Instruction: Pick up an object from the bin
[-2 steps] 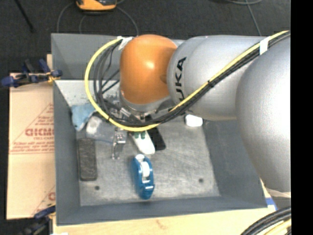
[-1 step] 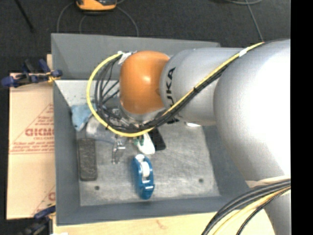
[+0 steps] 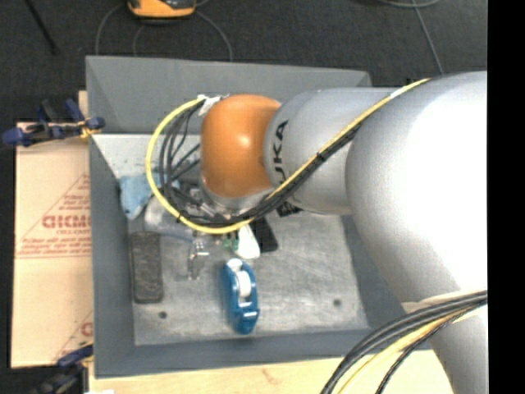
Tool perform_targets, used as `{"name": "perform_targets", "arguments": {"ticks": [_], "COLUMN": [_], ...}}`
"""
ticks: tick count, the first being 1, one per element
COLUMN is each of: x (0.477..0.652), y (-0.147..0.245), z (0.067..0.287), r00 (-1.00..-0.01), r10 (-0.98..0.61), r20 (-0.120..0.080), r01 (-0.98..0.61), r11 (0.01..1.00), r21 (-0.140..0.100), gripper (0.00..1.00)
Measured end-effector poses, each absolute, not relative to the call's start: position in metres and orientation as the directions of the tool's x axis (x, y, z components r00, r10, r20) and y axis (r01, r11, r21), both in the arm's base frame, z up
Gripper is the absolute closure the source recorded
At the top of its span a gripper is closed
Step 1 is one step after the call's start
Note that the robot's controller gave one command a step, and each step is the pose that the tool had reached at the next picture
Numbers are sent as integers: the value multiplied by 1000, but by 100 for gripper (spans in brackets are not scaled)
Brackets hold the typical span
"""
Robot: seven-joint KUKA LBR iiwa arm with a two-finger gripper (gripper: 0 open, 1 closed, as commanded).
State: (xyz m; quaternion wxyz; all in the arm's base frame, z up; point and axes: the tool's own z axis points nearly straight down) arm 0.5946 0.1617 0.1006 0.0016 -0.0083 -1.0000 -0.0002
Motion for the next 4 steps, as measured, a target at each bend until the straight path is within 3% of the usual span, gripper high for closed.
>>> {"name": "perform_targets", "arguments": {"ticks": [1,2,3,4], "x": [608,614,601,601], "y": [147,139,153,153], "z": [109,77,79,78], "r00": [-996,-994,-975,-974], "r10": [84,110,223,223], "r20": [-5,-8,-27,-27], "r01": [84,110,222,223], "r11": [996,994,975,975], "r21": [2,8,11,11], "gripper": [0,0,100,100]}}
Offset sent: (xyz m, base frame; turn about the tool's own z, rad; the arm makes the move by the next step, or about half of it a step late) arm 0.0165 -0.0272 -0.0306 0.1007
